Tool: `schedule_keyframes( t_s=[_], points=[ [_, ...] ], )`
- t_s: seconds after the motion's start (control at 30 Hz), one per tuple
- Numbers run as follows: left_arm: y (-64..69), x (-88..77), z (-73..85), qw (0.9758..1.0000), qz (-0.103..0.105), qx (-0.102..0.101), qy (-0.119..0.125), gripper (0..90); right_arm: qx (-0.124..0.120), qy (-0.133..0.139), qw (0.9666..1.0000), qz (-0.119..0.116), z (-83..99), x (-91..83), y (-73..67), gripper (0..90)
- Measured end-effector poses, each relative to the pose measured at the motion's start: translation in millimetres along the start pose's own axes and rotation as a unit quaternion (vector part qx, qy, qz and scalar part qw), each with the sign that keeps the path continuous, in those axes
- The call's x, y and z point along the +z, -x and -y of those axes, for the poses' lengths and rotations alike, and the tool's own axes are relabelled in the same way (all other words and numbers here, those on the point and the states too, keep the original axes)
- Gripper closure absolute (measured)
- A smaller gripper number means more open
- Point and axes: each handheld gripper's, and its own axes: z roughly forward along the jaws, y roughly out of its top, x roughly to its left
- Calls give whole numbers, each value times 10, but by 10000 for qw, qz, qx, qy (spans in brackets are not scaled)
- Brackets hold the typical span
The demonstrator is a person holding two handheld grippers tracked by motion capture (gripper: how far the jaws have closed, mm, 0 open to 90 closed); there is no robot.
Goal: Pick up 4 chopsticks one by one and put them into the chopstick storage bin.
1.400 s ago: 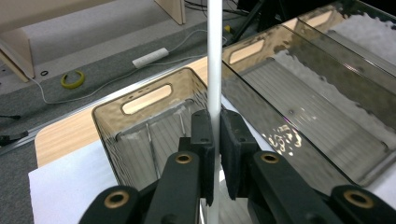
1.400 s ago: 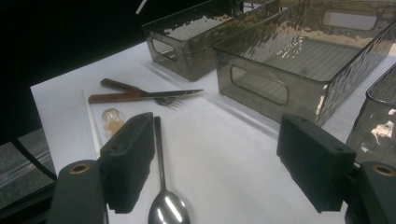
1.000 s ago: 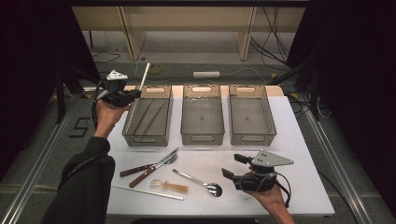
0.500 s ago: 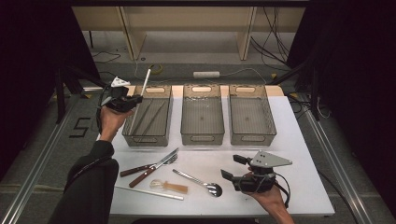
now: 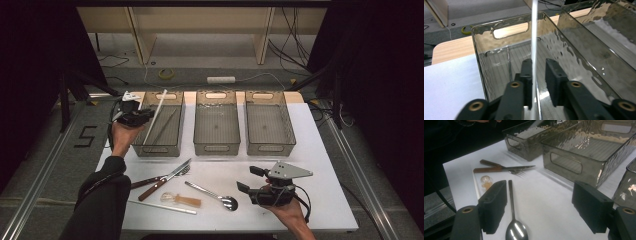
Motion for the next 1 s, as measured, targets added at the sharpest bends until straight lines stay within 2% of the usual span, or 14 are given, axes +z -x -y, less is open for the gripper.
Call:
schedule_keyframes(
  t_s=[0.07,0.2,0.37,0.43,0.47,0.5,0.57,0.67,0.73,0.87,0.97,1.0],
  points=[
    [19,-11,2,10000,13,-67,-32,676,14,15,10000,-7,-5,-4,-4,293],
    [96,-105,4,9993,258,-114,-255,577,11,3,10000,-6,1,-1,-2,294],
    [236,-372,90,9979,574,49,-305,458,34,11,10000,2,2,-13,8,293],
    [298,-493,156,9972,706,83,-213,420,49,43,10000,-8,-1,-16,6,294],
    [327,-539,186,9964,811,168,-190,409,43,33,10000,1,-3,-15,6,294],
    [360,-573,198,9952,877,303,-315,401,30,19,10000,5,-3,-13,6,293],
    [441,-668,236,9917,1003,702,-399,373,9,6,10000,13,-9,-17,-5,294],
    [563,-784,293,9856,1268,932,-626,338,-5,24,10000,-22,-17,-20,-16,293],
    [644,-845,336,9816,1317,1193,-703,327,-14,-15,10000,-8,-10,-8,-12,293],
    [742,-945,427,9741,1532,1381,-927,314,-17,-16,10000,-33,-14,-14,-16,293],
    [829,-993,508,9673,1568,1626,-1152,301,-40,-52,10000,-41,-7,-13,-16,293],
    [863,-1010,534,9642,1601,1717,-1236,294,-22,-32,10000,-47,-11,-15,-17,293]
  ],
)
